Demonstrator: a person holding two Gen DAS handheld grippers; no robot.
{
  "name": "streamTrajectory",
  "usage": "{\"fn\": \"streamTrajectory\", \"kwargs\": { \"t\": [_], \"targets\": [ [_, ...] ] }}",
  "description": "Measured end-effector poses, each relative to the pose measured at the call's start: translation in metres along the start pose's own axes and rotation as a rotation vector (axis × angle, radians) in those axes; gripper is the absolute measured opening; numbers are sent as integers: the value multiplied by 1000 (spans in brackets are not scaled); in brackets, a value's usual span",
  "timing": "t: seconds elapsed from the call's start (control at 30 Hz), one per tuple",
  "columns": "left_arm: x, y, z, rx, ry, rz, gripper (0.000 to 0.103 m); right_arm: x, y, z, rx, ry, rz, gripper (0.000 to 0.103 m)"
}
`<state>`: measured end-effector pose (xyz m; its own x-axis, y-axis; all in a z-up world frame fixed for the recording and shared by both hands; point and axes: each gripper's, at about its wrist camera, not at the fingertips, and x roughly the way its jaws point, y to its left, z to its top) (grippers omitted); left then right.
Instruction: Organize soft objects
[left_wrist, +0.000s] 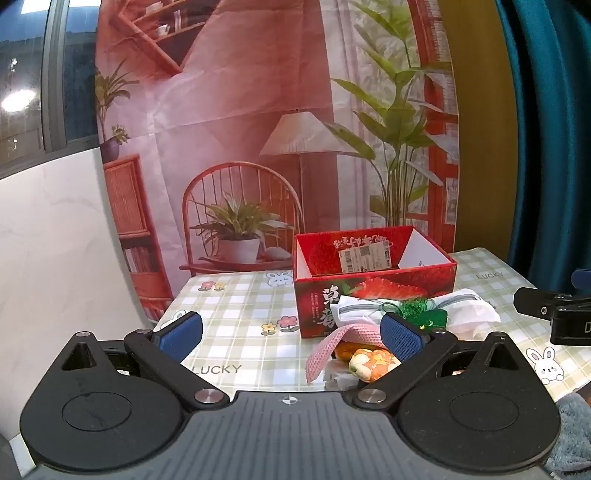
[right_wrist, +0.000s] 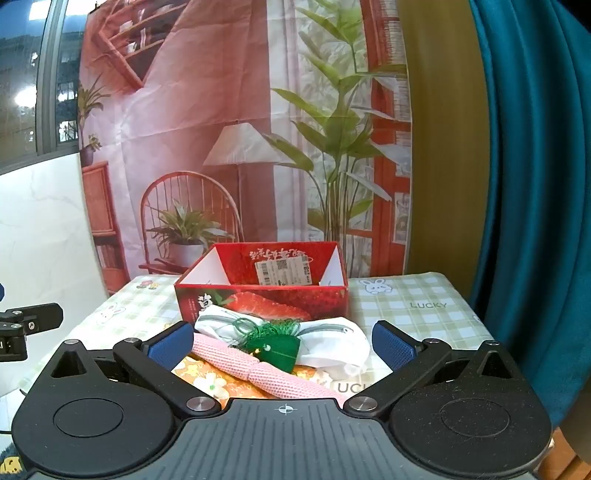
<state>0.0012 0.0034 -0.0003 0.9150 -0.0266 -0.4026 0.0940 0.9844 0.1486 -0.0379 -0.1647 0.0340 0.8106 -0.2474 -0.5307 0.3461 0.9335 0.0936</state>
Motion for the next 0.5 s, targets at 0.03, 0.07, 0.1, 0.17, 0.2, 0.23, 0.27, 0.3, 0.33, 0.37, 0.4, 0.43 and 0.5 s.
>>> {"fn": "streamTrajectory", "kwargs": {
  "t": [0.03, 0.07, 0.1, 0.17, 0.2, 0.23, 0.27, 0.3, 0.33, 0.37, 0.4, 0.43, 0.5],
  "targets": [
    [0, 0, 0, 0, 0, -1, 103, 0, 0, 0, 0, 0, 0, 103],
    [0, 0, 0, 0, 1, -1, 103, 0, 0, 0, 0, 0, 0, 103],
    [0, 0, 0, 0, 2, -2, 103, 0, 0, 0, 0, 0, 0, 103],
    [1, 0, 0, 0, 3, -3, 103, 0, 0, 0, -1, 0, 0, 103],
    [1, 1, 0, 0, 5, -5, 103, 0, -1, 0, -1, 0, 1, 103],
    [2, 1, 0, 0, 6, -5, 103, 0, 0, 0, 0, 0, 1, 103],
    [2, 1, 1, 0, 7, -6, 103, 0, -1, 0, -1, 1, 1, 103],
    [2, 1, 0, 0, 8, -6, 103, 0, -1, 0, -1, 1, 1, 103],
    [3, 1, 1, 0, 9, -7, 103, 0, -1, 0, -1, 1, 1, 103],
    [3, 1, 1, 0, 9, -8, 103, 0, -1, 0, 0, 1, 1, 103],
    [3, 1, 0, 1, 9, -7, 103, 0, -1, 0, 1, 1, 1, 103],
    [3, 1, 0, 1, 9, -8, 103, 1, -1, -1, 0, 1, 1, 103],
    [3, 1, 0, 0, 11, -8, 103, 2, -1, -2, 0, 1, 1, 103]
  ]
}}
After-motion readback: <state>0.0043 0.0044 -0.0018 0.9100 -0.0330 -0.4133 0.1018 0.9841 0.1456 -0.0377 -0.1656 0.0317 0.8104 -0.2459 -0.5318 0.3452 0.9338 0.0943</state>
